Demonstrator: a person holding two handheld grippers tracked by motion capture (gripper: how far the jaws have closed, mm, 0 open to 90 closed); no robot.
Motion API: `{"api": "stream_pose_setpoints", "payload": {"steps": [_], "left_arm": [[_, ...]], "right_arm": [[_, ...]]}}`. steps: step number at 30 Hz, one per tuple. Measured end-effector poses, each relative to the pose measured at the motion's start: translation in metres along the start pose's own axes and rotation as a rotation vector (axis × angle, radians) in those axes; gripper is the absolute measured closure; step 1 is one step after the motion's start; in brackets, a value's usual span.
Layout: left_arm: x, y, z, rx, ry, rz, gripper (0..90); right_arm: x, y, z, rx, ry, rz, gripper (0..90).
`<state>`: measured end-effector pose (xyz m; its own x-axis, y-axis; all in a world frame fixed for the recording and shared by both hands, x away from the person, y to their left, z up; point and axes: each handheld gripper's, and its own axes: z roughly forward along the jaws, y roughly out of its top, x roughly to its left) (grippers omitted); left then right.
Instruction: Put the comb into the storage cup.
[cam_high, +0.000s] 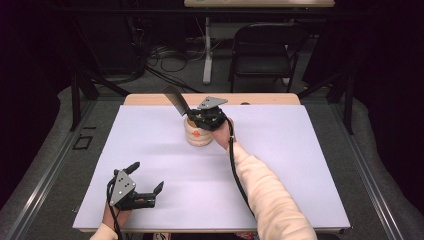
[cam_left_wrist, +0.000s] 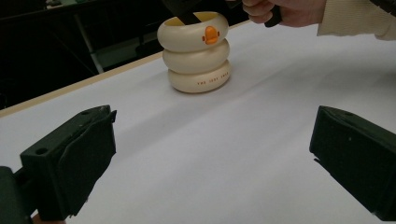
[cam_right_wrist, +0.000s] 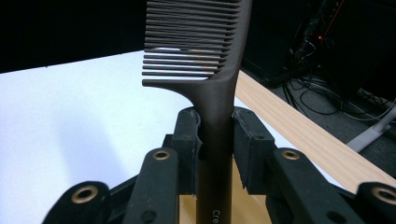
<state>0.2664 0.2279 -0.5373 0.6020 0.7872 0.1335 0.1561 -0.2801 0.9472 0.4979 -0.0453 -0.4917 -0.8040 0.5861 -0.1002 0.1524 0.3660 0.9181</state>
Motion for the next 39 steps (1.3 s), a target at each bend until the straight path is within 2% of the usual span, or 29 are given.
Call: {"api": "stream_pose_setpoints", "payload": {"steps": [30,32,37,39], "left_arm": [[0.0,0.0,0.0,0.001,0.001,0.002,0.2],[0.0,0.0,0.0,0.001,0.002,0.002,0.2],[0.0,0.0,0.0,0.003,0.0,0.004,0.2],[0.0,0.0,0.0,0.002,0.001,0.003,0.3]], "right_arm": [[0.002,-0.001,0.002,0.04,-0.004,-0.023,70.3],[0.002,-0.002,0.001,0.039,-0.002,-0.016,65.9],[-0.001,0.001,-0.005,0.065,0.001,0.009,47.4],[-0.002,0.002,-0.007,0.067,0.002,0.02,44.1]]}}
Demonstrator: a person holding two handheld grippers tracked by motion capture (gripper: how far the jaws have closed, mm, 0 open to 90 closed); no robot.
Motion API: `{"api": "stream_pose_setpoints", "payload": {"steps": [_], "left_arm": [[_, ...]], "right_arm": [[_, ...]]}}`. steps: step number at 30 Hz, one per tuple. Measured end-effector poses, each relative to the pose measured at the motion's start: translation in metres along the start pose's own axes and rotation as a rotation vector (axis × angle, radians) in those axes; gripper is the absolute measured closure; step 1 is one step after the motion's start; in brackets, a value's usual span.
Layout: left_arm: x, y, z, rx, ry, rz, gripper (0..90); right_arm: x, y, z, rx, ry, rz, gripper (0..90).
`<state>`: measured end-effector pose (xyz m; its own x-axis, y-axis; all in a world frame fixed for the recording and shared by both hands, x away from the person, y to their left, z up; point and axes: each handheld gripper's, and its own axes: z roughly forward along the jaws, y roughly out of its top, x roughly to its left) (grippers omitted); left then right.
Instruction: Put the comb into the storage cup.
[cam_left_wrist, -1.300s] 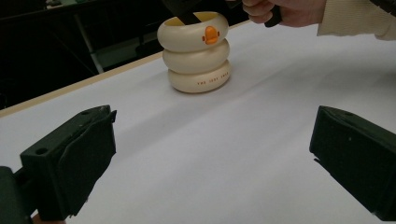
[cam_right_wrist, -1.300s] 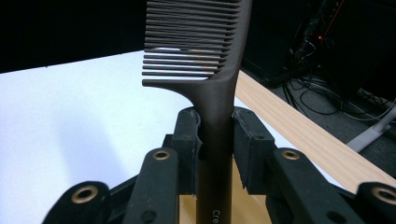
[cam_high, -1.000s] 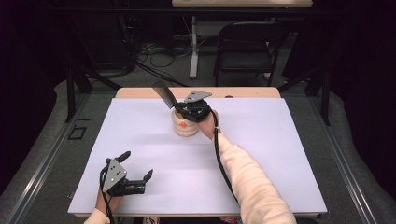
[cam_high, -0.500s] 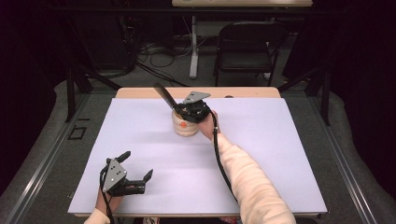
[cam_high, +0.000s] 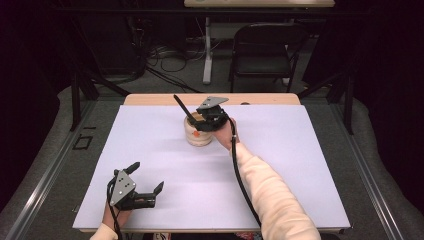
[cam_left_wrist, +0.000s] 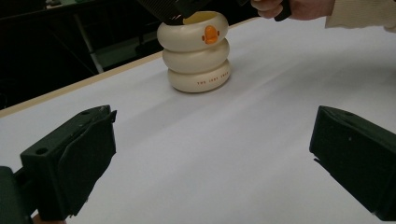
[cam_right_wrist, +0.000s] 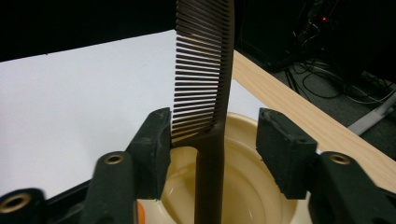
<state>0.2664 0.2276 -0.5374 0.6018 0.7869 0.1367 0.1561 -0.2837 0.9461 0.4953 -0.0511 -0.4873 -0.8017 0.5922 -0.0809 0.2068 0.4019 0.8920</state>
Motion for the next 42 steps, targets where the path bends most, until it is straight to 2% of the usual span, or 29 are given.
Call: {"api": "stream_pose_setpoints", "payload": {"steps": [3,11,17,31,42], "left_arm": [[0.0,0.0,0.0,0.002,-0.001,0.001,0.2],[0.0,0.0,0.001,0.005,0.001,0.001,0.2],[0.0,0.0,0.0,0.003,0.0,0.003,0.2],[0.0,0.0,0.0,0.004,0.001,0.0,0.2],[0.0,0.0,0.001,0.006,0.001,0.001,0.2]], "right_arm": [[-0.001,0.001,-0.004,0.011,0.009,0.005,38.4],[-0.002,0.004,-0.015,0.032,0.064,0.014,30.0],[-0.004,0.005,-0.023,0.05,0.072,0.02,22.7],[-0.002,0.009,-0.046,0.14,0.1,0.016,4.3],[0.004,0.005,-0.059,0.178,0.12,-0.003,0.3]]}}
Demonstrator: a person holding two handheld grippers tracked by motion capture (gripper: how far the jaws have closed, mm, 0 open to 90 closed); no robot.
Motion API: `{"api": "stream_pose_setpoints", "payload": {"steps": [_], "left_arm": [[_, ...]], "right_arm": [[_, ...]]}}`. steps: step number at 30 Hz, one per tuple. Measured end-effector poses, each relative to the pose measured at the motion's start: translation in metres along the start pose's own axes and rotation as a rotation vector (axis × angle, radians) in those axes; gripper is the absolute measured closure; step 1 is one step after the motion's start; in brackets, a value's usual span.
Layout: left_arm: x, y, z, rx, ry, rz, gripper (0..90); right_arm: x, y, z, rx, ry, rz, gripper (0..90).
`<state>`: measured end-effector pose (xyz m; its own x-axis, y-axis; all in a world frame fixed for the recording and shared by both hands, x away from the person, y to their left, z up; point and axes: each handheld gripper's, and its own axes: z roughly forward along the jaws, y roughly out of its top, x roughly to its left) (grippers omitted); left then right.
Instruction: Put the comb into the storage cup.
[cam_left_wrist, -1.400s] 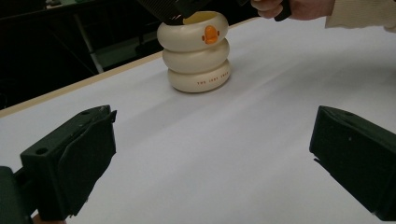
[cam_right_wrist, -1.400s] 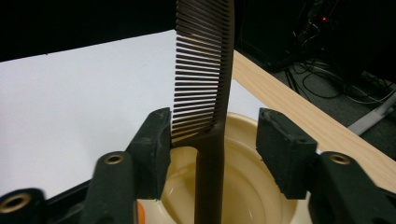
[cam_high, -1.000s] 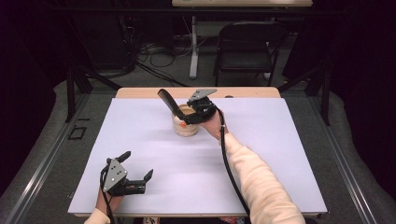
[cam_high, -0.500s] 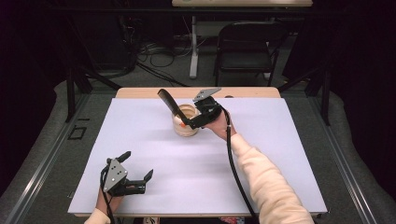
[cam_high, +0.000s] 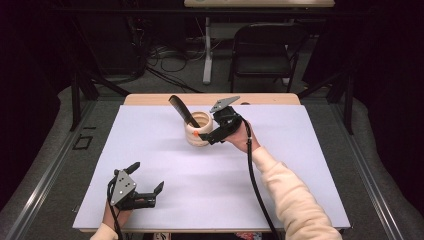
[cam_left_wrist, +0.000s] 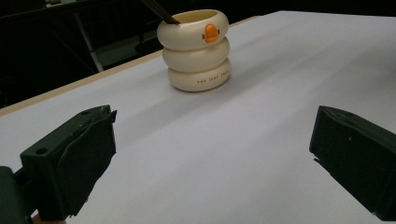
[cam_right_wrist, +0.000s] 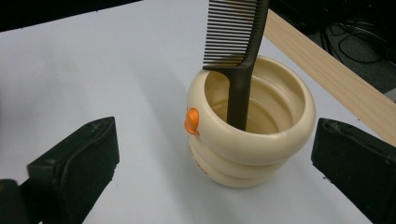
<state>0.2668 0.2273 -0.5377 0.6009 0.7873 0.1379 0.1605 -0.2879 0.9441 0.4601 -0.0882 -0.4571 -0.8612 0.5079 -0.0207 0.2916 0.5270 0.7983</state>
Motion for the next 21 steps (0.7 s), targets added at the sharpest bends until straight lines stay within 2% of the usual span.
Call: {"api": "stream_pose_setpoints", "payload": {"steps": [21], "left_arm": [[0.0,0.0,0.0,0.001,0.0,0.002,0.2]], "right_arm": [[0.012,-0.026,-0.025,0.005,0.003,-0.006,0.0]]}}
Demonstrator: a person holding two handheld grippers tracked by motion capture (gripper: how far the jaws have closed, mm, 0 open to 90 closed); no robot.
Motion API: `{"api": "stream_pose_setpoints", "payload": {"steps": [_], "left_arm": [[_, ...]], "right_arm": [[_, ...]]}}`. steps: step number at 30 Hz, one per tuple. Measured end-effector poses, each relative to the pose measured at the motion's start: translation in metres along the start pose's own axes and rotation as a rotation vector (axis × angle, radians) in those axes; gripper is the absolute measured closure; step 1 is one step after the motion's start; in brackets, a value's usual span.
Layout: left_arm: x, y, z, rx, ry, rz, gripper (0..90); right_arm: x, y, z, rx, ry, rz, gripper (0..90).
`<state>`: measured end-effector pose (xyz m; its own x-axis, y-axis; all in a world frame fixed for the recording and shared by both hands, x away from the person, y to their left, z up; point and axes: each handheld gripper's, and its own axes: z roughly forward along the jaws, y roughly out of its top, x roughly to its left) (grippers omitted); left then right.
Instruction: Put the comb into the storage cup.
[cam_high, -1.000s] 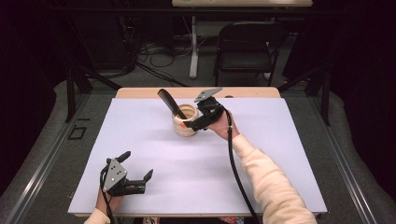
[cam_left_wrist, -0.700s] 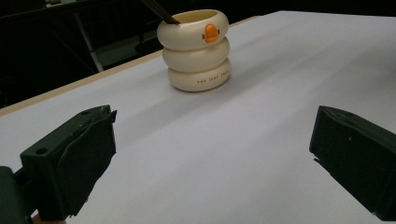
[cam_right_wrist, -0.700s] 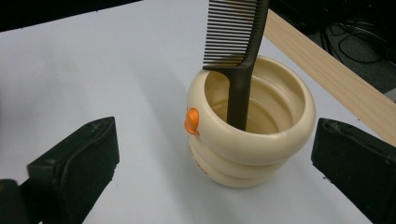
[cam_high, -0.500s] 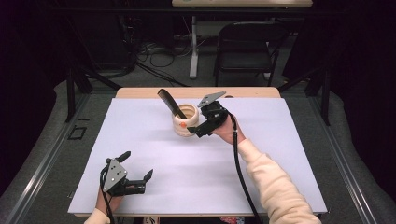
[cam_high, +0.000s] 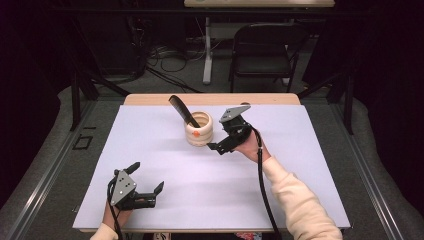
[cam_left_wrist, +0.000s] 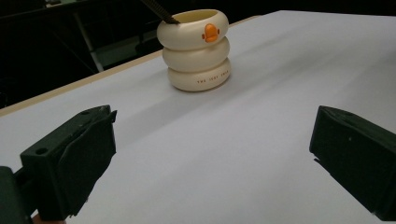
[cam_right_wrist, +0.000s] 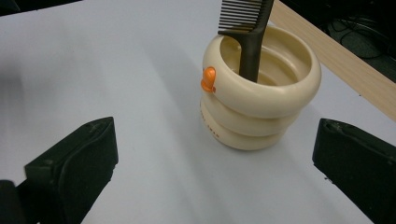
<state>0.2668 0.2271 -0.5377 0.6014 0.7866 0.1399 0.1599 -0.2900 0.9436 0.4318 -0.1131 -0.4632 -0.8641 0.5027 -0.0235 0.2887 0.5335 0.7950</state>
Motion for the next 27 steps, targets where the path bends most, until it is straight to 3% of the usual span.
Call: {"api": "stream_pose_setpoints", "payload": {"steps": [27], "left_arm": [[0.0,0.0,0.0,-0.002,0.0,0.0,0.2]], "right_arm": [[0.013,-0.028,-0.025,0.011,0.002,0.004,0.0]]}}
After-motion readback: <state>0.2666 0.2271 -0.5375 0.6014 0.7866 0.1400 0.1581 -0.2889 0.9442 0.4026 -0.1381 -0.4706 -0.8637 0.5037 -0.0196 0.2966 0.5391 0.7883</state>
